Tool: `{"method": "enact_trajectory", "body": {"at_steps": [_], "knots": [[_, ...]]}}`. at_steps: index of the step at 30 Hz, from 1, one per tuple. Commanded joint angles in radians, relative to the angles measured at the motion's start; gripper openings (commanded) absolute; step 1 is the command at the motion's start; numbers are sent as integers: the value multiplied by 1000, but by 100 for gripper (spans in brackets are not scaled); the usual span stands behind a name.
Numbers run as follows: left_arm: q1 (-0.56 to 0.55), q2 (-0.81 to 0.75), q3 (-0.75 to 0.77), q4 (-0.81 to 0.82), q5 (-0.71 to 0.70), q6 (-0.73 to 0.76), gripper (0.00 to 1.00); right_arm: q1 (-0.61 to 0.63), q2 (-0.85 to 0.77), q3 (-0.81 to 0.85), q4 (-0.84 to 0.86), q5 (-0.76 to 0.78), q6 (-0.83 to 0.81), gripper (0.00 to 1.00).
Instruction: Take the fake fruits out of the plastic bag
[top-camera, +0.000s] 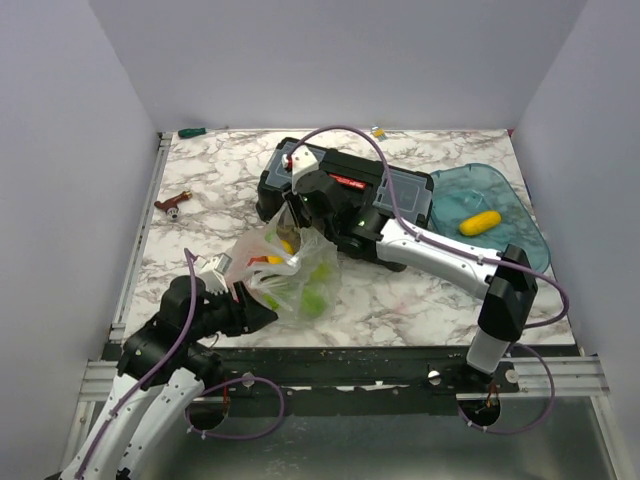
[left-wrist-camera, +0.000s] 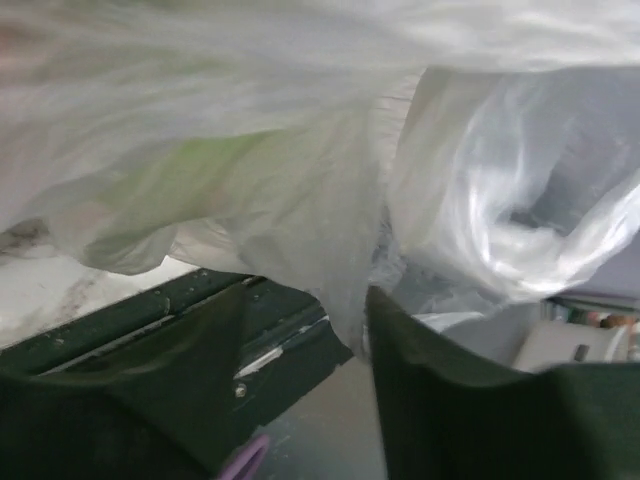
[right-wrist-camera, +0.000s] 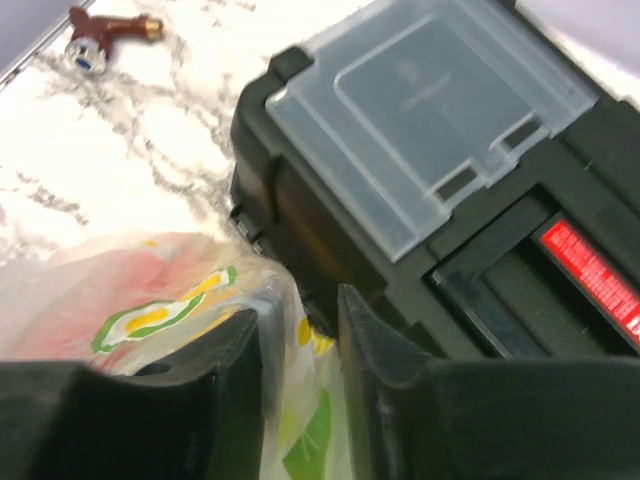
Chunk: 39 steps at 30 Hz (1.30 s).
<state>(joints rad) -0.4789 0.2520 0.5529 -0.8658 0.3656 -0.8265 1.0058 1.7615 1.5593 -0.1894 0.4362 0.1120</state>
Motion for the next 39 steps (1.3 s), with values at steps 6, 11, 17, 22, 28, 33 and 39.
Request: {"method": "enact_trajectory", "body": {"at_steps": [6, 11, 17, 22, 28, 33, 39], "knots": [[-10, 81, 335, -10, -26, 290, 76, -2, -247, -85, -265, -230, 156, 72], [-10, 164, 536, -17, -187, 455, 89, -3, -355, -151, -313, -156, 342, 100], [-10, 284, 494, 160, -188, 498, 99, 0, -373, -174, -376, -337, 624, 100], [-12, 296, 388, 347, -221, 489, 99, 69, -404, -290, -294, -297, 741, 100], [-20, 260, 290, 416, -287, 601, 99, 170, -413, -386, -268, -105, 788, 100], [-20, 244, 208, 486, -162, 630, 99, 186, -453, -492, -159, -136, 809, 95], [-19, 295, 224, 429, -155, 676, 99, 187, -471, -544, -87, -207, 774, 74]]}}
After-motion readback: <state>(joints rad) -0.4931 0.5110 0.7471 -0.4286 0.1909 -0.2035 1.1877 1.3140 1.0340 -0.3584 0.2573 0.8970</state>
